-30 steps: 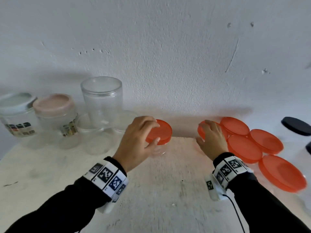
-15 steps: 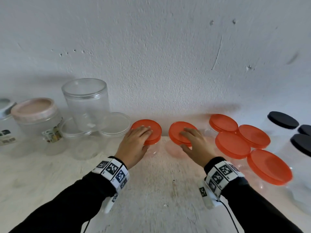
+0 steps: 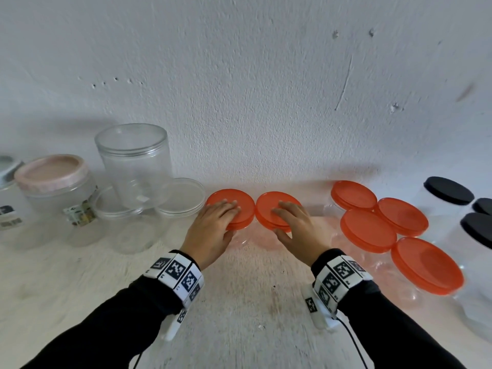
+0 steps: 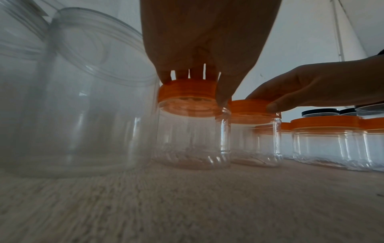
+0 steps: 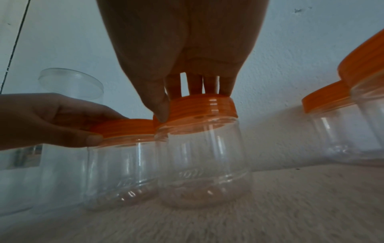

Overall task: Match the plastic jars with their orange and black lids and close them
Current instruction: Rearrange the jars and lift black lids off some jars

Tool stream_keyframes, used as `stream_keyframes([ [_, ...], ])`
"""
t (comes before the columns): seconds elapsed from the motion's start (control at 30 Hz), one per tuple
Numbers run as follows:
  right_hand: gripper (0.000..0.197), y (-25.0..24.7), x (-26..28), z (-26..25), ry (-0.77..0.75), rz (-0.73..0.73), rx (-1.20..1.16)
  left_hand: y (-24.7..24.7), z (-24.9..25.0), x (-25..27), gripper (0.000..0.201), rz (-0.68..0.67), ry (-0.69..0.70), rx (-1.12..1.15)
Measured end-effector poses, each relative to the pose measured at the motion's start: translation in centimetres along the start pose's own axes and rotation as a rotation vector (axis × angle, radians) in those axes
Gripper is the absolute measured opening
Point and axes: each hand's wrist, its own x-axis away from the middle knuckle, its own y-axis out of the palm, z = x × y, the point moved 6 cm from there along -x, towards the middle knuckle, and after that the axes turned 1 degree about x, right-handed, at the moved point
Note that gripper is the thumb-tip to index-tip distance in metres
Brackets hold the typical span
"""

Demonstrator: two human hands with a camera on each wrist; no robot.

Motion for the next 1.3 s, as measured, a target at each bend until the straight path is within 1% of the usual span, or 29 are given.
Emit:
stream_keyframes([
  [0.1, 0.052, -0.4, 0.4, 0.1, 0.02, -0.056, 0.024, -0.1, -0.1, -0.1, 0.049, -0.015, -0.011, 0.006],
  [0.17, 0.056, -1.4, 1.1, 0.9, 0.052, -0.032, 0.041, 0.0, -0.1, -0.1, 0.049, -0.022, -0.012, 0.006],
  [0.2, 0.056, -2.1, 1.5, 1.7, 0.092, -0.017, 0.061, 0.0, -0.1, -0.1, 0.049, -0.019, -0.012, 0.005],
  [0.37, 0.056, -5.4, 4.5, 7.2, 0.441, 0.054, 0.246, 0.0, 0.0, -0.1, 0.047, -0.025, -0.023, -0.007],
  [0.43, 0.053, -6.0, 5.7, 8.6, 0.549, 0.021, 0.308, 0.0, 0.1, -0.2, 0.047, -0.037, -0.03, -0.002],
  [0.47, 0.05, -6.1, 6.1, 9.0, 0.572, -0.008, 0.332, -0.1, 0.1, -0.2, 0.047, -0.039, -0.035, 0.006],
  [0.53, 0.043, -6.1, 6.6, 9.0, 0.539, -0.028, 0.345, -0.3, 0.3, -0.3, 0.048, -0.057, -0.06, 0.028],
  [0.6, 0.039, -6.0, 7.0, 8.1, 0.453, -0.015, 0.312, -0.5, 0.5, -0.5, 0.051, -0.09, -0.09, 0.042],
  [0.7, 0.04, -5.4, 7.6, 6.0, 0.308, -0.023, 0.262, -0.9, 0.9, -0.7, 0.052, -0.126, -0.107, 0.035],
  [0.77, 0.041, -5.0, 8.2, 3.9, 0.196, -0.024, 0.218, -1.5, 1.5, -0.7, 0.047, -0.065, -0.09, 0.079],
  [0.83, 0.041, -4.3, 9.1, 2.1, 0.082, -0.038, 0.185, -2.3, 3.0, -0.4, 0.04, 0.038, -0.031, 0.159],
  [0.87, 0.042, -4.2, 9.5, 1.3, 0.03, -0.049, 0.168, -2.6, 4.0, -0.3, 0.037, 0.068, 0.009, 0.198],
  [0.93, 0.056, -4.2, 9.9, 0.2, -0.021, -0.088, 0.077, -2.7, 6.1, -0.1, 0.035, 0.075, 0.08, 0.26],
  [0.97, 0.063, -4.5, 10.1, 0.2, -0.001, -0.096, 0.021, -2.6, 7.0, 0.0, 0.036, 0.063, 0.101, 0.284],
  [1.0, 0.064, -5.1, 10.2, 0.6, 0.033, -0.069, -0.016, -2.3, 7.9, 0.0, 0.038, 0.042, 0.115, 0.307],
  [1.1, 0.048, -7.9, 11.1, 3.4, 0.156, 0.096, -0.009, -1.4, 10.6, 0.1, 0.046, -0.055, 0.148, 0.34],
  [1.17, 0.046, -9.4, 12.0, 6.5, 0.291, 0.173, 0.061, -0.2, 11.7, 0.2, 0.063, -0.184, 0.151, 0.316],
  [1.23, 0.051, -10.5, 13.1, 9.8, 0.456, 0.175, 0.135, 1.1, 12.5, 0.3, 0.087, -0.313, 0.157, 0.249],
  [1.27, 0.054, -10.8, 13.6, 11.2, 0.525, 0.154, 0.176, 1.7, 12.7, 0.3, 0.093, -0.362, 0.156, 0.216],
  [1.3, 0.057, -10.8, 14.1, 12.2, 0.577, 0.12, 0.21, 2.3, 12.7, 0.3, 0.096, -0.392, 0.152, 0.191],
])
